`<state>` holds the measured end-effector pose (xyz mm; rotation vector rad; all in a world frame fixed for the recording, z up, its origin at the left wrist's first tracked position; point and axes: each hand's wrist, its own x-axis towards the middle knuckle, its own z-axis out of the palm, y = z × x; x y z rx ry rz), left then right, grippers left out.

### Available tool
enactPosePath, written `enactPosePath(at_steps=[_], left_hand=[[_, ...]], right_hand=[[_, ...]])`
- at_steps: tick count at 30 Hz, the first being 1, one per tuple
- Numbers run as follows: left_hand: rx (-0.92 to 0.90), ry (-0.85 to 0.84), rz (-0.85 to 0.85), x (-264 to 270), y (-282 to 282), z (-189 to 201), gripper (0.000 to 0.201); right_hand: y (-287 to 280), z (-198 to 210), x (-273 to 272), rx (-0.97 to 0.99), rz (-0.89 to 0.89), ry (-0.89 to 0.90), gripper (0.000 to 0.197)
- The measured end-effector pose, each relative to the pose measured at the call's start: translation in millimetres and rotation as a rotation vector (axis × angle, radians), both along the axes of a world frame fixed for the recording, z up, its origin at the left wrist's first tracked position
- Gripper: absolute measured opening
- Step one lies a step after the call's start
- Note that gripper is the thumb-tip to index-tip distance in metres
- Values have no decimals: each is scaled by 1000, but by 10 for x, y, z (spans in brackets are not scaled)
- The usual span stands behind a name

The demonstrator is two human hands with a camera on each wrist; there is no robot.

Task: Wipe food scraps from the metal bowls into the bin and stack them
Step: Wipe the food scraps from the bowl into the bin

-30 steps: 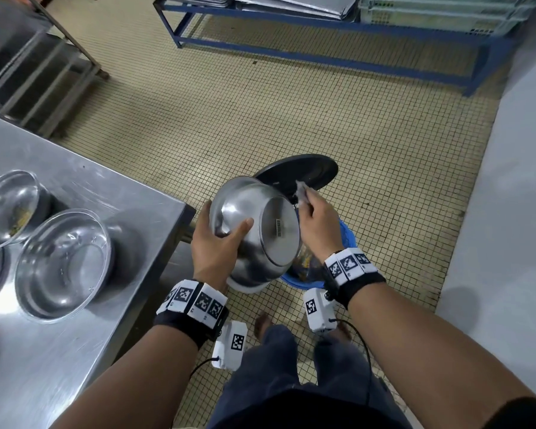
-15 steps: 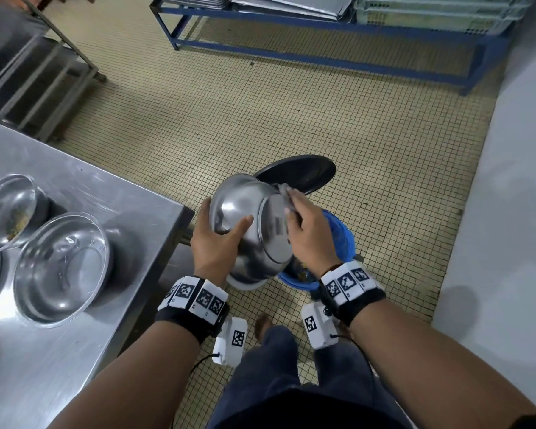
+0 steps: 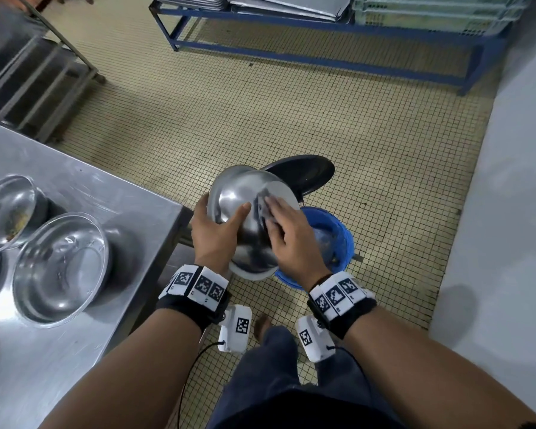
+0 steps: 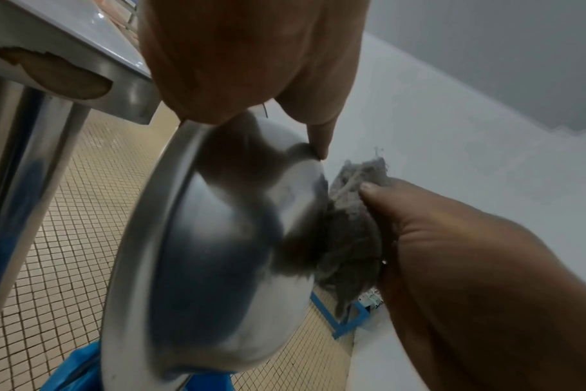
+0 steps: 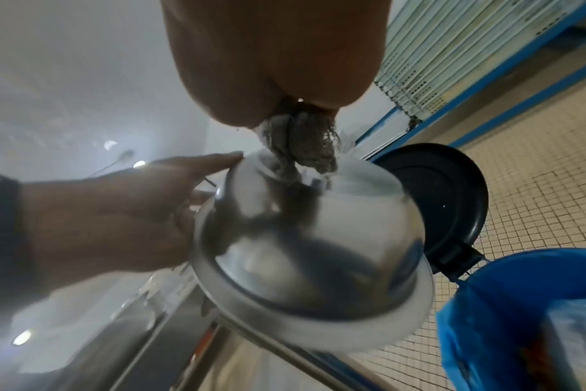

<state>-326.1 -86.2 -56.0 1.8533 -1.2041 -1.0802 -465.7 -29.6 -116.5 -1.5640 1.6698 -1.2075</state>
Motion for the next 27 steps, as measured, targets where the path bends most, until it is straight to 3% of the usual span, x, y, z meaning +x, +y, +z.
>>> enactPosePath(at_steps=[2,6,9,12,15,20,23,27], left_hand=[[0,25,11,0,2,8,90],[10,57,34,52,20,-5,83],[17,101,67,38,35,-1,75],[2,135,77,-12,32,29,63],[9,183,101,-23,10,50,59],[-10,184,111,61,10,22,59],[-1,199,123,50,25,4,58],[5,247,162,-20,28,8,58]], right_hand=[[84,-181,-25,53,11,27,46],[137,-476,-199,232,-175,-94,44],[102,-216,-129,76,-155,-44,45],[139,28,45,-95,25,61,47],[211,-192,59,-51,36,196,48],[197,-581,-214,227,-218,-83,46],[124,-383,-208,111,-248,-103,45],[139,-74,33,-100,-61,136,47]])
